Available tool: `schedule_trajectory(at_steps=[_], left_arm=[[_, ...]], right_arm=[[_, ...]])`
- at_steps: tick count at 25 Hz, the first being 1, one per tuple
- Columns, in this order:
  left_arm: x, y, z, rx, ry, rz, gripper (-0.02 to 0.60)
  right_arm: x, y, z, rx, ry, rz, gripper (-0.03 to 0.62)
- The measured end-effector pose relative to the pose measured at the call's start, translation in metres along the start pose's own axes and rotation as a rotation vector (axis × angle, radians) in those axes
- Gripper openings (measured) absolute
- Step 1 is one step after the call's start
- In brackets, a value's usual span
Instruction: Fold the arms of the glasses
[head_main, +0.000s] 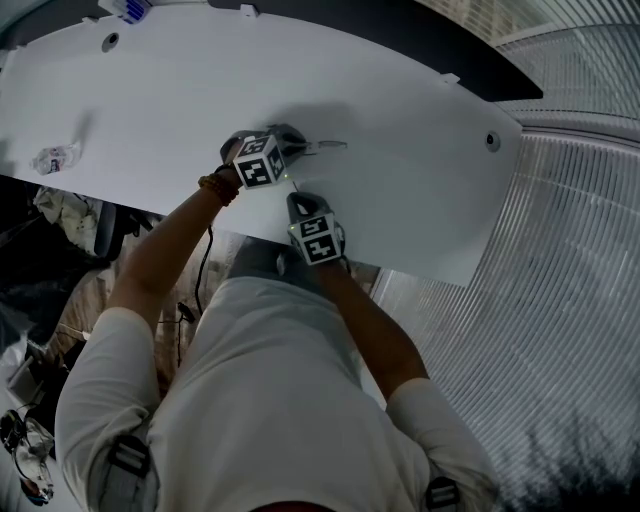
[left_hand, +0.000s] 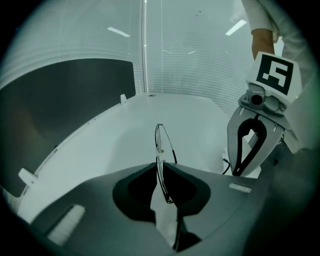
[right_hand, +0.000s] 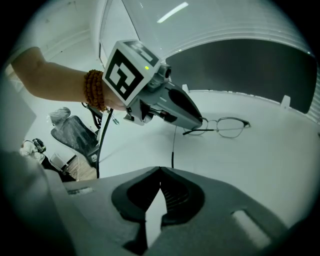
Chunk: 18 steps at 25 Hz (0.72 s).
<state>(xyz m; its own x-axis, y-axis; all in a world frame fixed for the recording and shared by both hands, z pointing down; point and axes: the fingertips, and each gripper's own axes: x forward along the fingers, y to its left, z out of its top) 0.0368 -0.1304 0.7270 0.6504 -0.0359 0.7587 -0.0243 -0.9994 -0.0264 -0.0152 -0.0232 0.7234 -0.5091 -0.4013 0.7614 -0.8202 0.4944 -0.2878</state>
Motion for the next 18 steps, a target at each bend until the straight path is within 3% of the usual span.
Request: schedule_trajectory(at_steps=[18], left_arm=[[-0.001,-0.009,0.002,0.062,0.012,-0.025,0.037]], right_arm=[[-0.018,-0.093,0.019,0.044,-0.029,-0.165,0.002]])
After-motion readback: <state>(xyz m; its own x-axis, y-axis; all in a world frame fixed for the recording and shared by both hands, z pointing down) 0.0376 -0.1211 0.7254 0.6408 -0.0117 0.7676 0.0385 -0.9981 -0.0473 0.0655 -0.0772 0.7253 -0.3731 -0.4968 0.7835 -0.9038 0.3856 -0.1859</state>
